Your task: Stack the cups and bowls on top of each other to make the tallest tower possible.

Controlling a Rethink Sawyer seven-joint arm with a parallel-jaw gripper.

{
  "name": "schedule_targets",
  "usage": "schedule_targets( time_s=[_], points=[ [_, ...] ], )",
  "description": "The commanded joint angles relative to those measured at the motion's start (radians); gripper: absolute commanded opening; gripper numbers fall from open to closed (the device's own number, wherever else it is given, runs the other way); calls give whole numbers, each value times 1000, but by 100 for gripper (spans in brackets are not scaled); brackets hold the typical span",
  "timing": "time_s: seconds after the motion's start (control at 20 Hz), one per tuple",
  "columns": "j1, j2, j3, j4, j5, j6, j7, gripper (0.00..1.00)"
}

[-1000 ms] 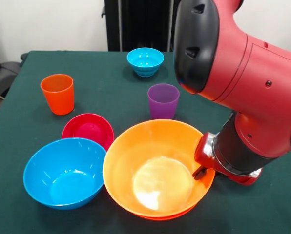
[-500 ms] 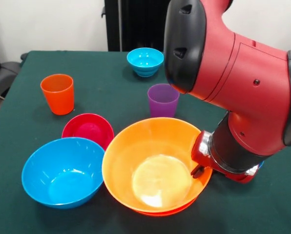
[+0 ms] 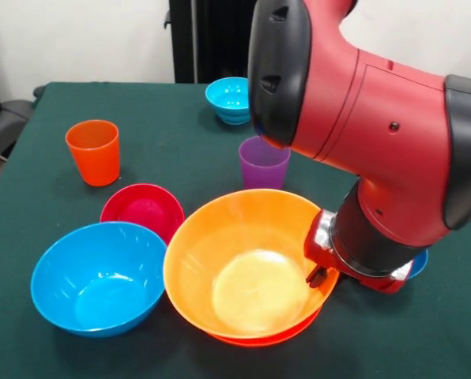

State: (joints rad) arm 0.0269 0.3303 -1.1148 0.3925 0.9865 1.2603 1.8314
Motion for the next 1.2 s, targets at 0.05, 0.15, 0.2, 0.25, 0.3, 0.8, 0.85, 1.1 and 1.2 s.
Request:
schedule_targets(
  time_s=[0.05, 0.15, 0.2, 0.25, 0.3, 0.8, 0.85, 1.1, 1.2],
  points=[
    [13, 67, 239, 192, -173, -59, -162, 0],
    [20, 52, 252, 210, -195, -49, -156, 0],
    [24, 46, 261, 220, -205, -49, -151, 0],
    [25, 42, 271, 226, -213, -49, -141, 0],
    [28, 36, 283, 236, -222, -51, -137, 0],
    [52, -41, 380, 343, -309, -63, -134, 0],
    [52, -44, 388, 347, -316, -66, -132, 0],
    [53, -66, 440, 379, -350, -98, -125, 0],
    [51, -71, 455, 380, -361, -105, -117, 0]
  ],
)
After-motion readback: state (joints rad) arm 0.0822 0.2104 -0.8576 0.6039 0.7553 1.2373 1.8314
